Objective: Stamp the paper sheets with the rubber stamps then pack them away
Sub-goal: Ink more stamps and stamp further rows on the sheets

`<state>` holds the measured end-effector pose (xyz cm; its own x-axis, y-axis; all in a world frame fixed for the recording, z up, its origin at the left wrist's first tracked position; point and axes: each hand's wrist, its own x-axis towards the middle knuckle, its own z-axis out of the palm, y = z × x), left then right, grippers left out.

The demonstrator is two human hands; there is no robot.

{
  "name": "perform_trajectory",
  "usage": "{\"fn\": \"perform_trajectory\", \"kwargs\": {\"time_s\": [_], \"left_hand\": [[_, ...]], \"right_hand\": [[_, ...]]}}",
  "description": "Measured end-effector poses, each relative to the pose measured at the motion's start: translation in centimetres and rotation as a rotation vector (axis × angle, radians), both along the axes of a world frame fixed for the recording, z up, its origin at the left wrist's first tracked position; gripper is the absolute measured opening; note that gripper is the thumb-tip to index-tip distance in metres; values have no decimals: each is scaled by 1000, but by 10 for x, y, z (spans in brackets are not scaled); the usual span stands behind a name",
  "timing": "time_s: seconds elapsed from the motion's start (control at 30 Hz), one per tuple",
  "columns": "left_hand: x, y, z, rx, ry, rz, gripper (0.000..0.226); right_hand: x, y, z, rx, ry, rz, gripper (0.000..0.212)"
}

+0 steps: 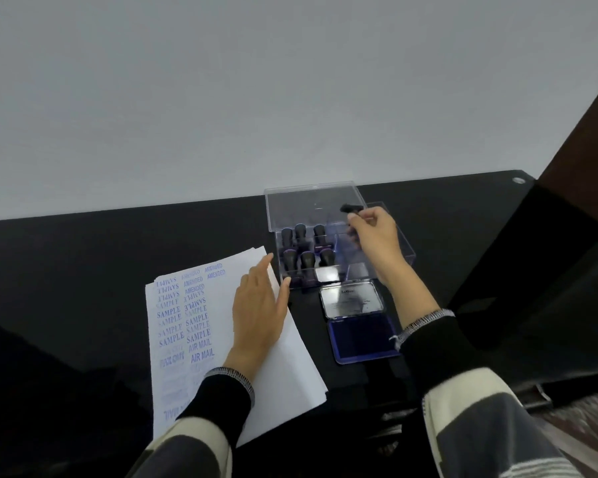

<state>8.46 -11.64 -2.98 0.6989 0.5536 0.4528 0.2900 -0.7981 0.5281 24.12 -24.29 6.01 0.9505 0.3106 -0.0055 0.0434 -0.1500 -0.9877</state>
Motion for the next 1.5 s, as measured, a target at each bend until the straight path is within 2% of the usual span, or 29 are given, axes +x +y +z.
{"fn": "perform_trajectory", "kwargs": {"time_s": [0.1, 0.2, 0.37, 0.53, 0.67, 0.97, 1.17, 1.4, 1.5], "left_hand": [[-2, -4, 6, -1, 112, 90, 24], [-6, -5, 7, 11, 201, 66, 31], [-15, -4, 8, -42, 200, -2, 18], [-36, -19, 10, -62, 174, -266, 15], [-55, -13, 6, -69, 74, -236, 16], [-106, 51, 9, -188, 12, 88, 19], [-130, 81, 5, -168, 32, 250, 19], [-135, 90, -4, -191, 78, 313, 24], [-134, 88, -5, -171, 100, 312, 26]], "right_hand": [[-25, -31, -13, -91, 0, 68, 6], [-46, -62, -18, -301, -72, 170, 8], [-78, -83, -16, -595, -205, 389, 9], [-100, -70, -13, -836, -304, 525, 10], [-109, -62, -10, -957, -363, 529, 13], [-117, -56, -19, -1042, -413, 511, 12], [-119, -51, -24, -1080, -479, 480, 15], [-108, -38, -19, -1164, -436, 558, 10], [-103, -34, -17, -1178, -403, 595, 17]]}}
